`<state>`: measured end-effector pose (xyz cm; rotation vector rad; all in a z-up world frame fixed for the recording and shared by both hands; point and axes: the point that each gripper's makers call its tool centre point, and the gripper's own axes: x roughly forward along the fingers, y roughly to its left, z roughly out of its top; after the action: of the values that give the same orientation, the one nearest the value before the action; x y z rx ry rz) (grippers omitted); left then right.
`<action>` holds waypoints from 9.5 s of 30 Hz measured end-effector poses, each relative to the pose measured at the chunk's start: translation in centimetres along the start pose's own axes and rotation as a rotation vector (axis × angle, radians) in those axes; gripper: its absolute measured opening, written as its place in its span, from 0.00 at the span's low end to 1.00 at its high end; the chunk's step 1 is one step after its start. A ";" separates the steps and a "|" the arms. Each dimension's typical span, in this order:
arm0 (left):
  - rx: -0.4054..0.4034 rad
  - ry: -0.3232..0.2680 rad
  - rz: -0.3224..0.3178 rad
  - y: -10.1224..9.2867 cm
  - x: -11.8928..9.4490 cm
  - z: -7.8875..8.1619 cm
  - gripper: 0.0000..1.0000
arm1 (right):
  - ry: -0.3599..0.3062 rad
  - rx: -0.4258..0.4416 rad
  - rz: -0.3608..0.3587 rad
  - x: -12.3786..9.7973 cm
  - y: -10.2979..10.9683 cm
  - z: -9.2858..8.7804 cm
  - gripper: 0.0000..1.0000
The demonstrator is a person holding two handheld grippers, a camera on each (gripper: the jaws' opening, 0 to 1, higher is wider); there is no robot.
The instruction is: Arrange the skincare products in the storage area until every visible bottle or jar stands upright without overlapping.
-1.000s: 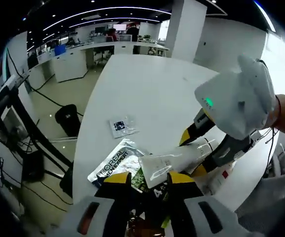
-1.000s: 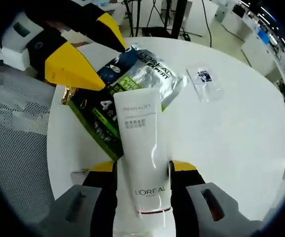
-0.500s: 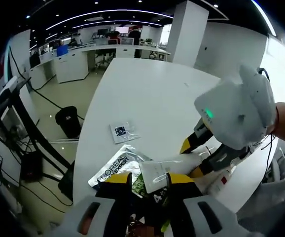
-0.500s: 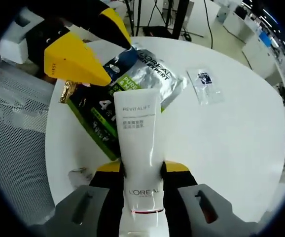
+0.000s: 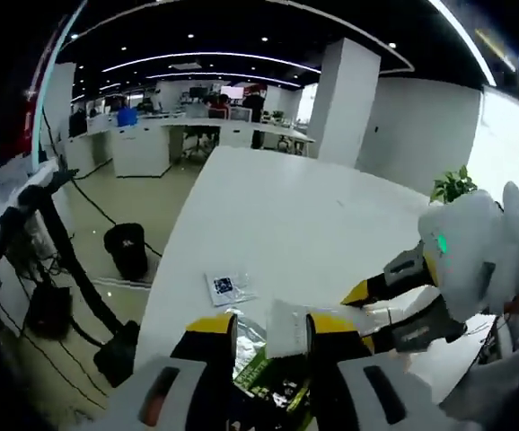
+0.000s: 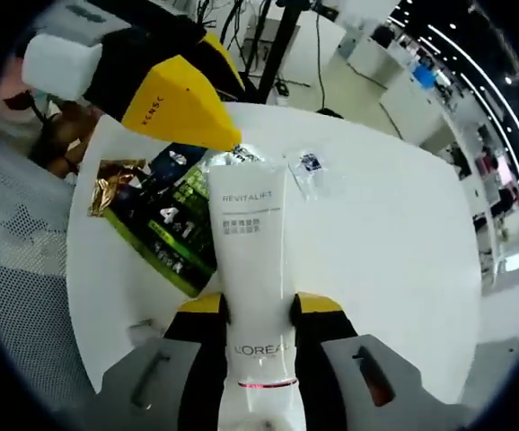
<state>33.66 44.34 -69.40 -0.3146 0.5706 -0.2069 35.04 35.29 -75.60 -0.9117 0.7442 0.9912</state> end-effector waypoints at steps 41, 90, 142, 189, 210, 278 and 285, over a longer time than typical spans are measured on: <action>-0.192 0.001 -0.548 -11.6 -0.7 -0.3 0.19 | -0.454 0.282 -0.179 -9.0 0.9 2.7 0.28; 0.365 -0.068 -0.314 -13.2 1.4 0.8 0.12 | -0.466 0.237 -0.038 -14.1 9.2 -4.6 0.22; 0.573 0.010 -0.575 -16.9 4.4 -3.9 0.15 | -0.334 0.211 0.025 -11.9 10.7 -6.2 0.21; 0.604 0.065 -0.823 -19.4 4.7 -4.7 0.21 | -0.239 0.199 0.025 -10.5 10.8 -8.0 0.20; 0.713 0.116 -0.589 -16.3 4.7 -6.6 0.20 | -0.258 0.193 0.006 -11.0 10.4 -7.6 0.20; 0.363 0.119 -0.176 -11.3 -4.0 -6.2 0.30 | -0.233 0.232 -0.006 -10.7 9.9 -8.4 0.23; 0.440 0.149 -0.116 -11.0 -4.8 -7.6 0.30 | -0.249 0.237 -0.003 -11.0 10.0 -8.0 0.24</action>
<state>24.28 33.64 -69.22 0.0960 0.6369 -0.4622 20.79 26.67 -72.63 -0.5718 0.6327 0.9693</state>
